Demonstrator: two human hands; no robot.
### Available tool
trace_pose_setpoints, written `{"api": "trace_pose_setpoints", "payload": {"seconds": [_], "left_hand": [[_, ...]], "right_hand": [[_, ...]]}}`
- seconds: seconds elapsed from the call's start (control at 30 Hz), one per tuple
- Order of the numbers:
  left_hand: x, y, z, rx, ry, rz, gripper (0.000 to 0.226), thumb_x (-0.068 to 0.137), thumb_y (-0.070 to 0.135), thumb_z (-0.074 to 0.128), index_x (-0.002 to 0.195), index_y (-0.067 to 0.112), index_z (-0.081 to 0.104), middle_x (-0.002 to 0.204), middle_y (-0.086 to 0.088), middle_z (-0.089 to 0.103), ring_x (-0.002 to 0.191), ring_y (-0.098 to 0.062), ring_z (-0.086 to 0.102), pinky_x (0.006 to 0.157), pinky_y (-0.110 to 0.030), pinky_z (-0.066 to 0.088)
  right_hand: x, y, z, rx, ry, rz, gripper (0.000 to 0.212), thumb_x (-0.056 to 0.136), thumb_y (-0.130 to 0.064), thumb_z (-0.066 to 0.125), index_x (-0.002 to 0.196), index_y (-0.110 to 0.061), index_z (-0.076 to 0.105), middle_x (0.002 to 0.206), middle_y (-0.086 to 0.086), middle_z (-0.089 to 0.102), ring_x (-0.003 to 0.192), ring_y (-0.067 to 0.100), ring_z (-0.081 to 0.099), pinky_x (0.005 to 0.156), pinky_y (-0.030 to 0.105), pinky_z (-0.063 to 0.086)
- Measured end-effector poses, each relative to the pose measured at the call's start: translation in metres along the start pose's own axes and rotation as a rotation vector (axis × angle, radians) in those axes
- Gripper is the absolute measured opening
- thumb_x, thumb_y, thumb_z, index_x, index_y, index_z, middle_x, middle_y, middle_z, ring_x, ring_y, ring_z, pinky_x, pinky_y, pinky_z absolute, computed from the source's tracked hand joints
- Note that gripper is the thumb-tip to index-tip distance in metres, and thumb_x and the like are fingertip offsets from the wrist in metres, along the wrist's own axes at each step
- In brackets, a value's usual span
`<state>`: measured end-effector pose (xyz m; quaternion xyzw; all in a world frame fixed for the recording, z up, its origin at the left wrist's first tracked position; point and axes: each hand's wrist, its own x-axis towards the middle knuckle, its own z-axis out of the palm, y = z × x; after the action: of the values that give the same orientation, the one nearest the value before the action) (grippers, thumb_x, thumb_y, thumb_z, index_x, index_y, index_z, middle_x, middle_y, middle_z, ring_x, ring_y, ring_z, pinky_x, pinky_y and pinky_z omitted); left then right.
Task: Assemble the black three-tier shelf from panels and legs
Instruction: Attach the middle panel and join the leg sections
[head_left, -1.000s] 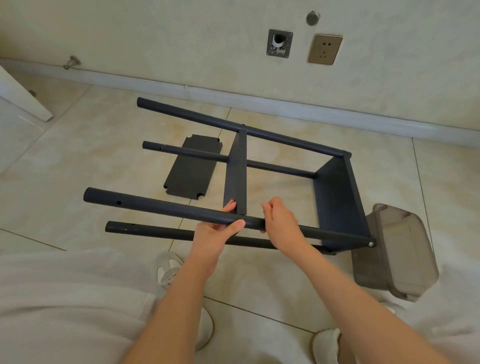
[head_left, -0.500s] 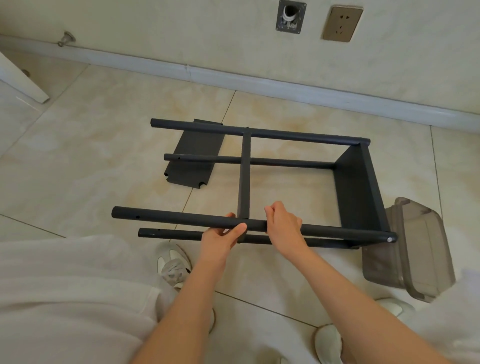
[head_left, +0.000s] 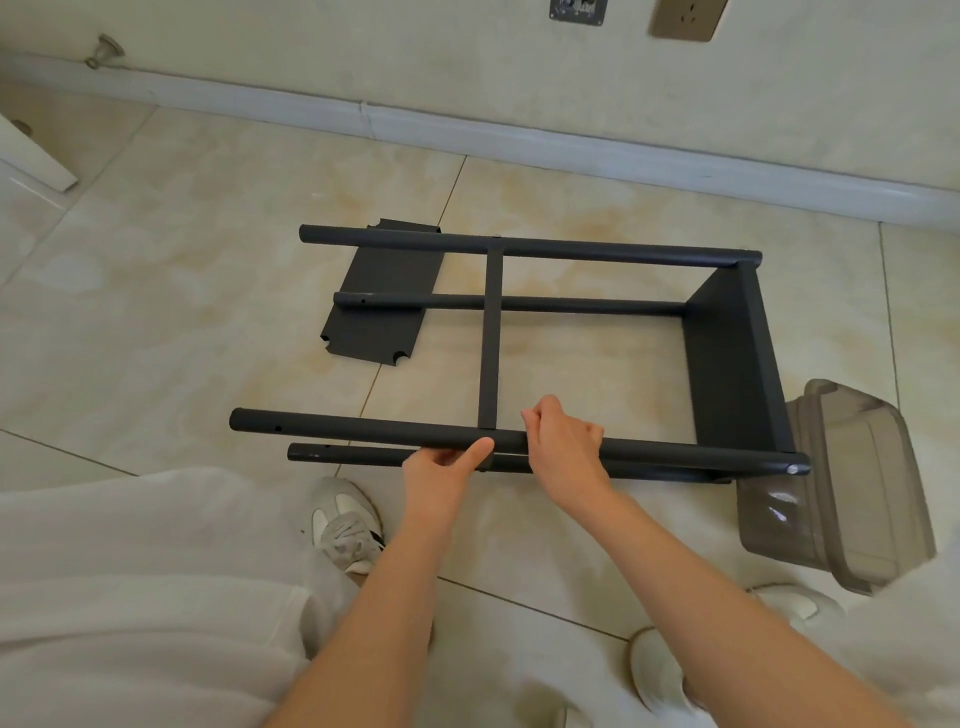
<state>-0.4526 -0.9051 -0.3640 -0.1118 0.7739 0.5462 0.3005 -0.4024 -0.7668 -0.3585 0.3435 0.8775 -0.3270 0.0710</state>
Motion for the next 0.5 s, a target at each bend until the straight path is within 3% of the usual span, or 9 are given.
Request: {"api": "trace_pose_setpoints", "payload": {"seconds": [0.07, 0.17, 0.23, 0.33, 0.4, 0.5], "left_hand": [[0.0, -0.002, -0.004, 0.173, 0.027, 0.03, 0.019, 0.081, 0.04, 0.081, 0.073, 0.034, 0.066, 0.061, 0.022, 0.066, 0.074, 0.004, 0.062, 0.066, -0.011, 0.041], [-0.003, -0.003, -0.008, 0.362, 0.049, 0.082, 0.024, 0.079, 0.052, 0.077, 0.068, 0.04, 0.059, 0.071, 0.023, 0.064, 0.073, 0.007, 0.058, 0.061, -0.012, 0.034], [-0.004, -0.002, -0.009, 0.489, 0.068, 0.09, 0.031, 0.079, 0.062, 0.071, 0.069, 0.034, 0.062, 0.075, 0.016, 0.068, 0.072, 0.0, 0.061, 0.06, -0.018, 0.039], [-0.006, 0.008, -0.012, 0.917, 0.169, 0.174, 0.056, 0.078, 0.077, 0.059, 0.064, 0.023, 0.063, 0.058, 0.008, 0.06, 0.054, -0.01, 0.058, 0.05, -0.023, 0.041], [-0.007, 0.016, -0.014, 1.187, 0.23, 0.334, 0.056, 0.08, 0.078, 0.056, 0.071, 0.023, 0.055, 0.062, 0.011, 0.051, 0.054, -0.009, 0.049, 0.048, -0.024, 0.033], [0.0, 0.025, -0.018, 1.403, 0.207, 0.623, 0.054, 0.082, 0.072, 0.06, 0.099, 0.022, 0.05, 0.092, 0.007, 0.043, 0.078, -0.013, 0.045, 0.062, -0.027, 0.036]], "right_hand": [[-0.004, 0.001, 0.003, -0.022, -0.015, -0.019, 0.024, 0.108, -0.034, 0.022, 0.095, -0.02, 0.037, 0.068, -0.004, 0.054, 0.066, 0.018, 0.047, 0.087, 0.035, 0.026], [-0.008, 0.001, 0.007, -0.04, -0.015, -0.042, 0.022, 0.108, -0.033, 0.023, 0.095, -0.02, 0.036, 0.069, -0.004, 0.054, 0.065, 0.018, 0.048, 0.09, 0.037, 0.028], [-0.008, 0.0, 0.006, -0.044, -0.012, -0.044, 0.023, 0.108, -0.034, 0.023, 0.096, -0.02, 0.036, 0.071, -0.002, 0.056, 0.069, 0.021, 0.05, 0.089, 0.037, 0.028], [-0.006, -0.001, 0.006, -0.072, -0.036, -0.033, 0.022, 0.108, -0.033, 0.022, 0.096, -0.02, 0.035, 0.069, -0.003, 0.054, 0.068, 0.02, 0.047, 0.085, 0.035, 0.026], [-0.005, -0.003, 0.007, -0.121, -0.06, -0.014, 0.022, 0.109, -0.032, 0.022, 0.095, -0.019, 0.035, 0.067, -0.004, 0.05, 0.063, 0.015, 0.041, 0.083, 0.034, 0.025], [0.003, -0.007, 0.008, -0.181, -0.144, 0.025, 0.016, 0.108, -0.024, 0.029, 0.095, -0.017, 0.035, 0.069, -0.004, 0.047, 0.066, 0.021, 0.044, 0.078, 0.036, 0.026]]}}
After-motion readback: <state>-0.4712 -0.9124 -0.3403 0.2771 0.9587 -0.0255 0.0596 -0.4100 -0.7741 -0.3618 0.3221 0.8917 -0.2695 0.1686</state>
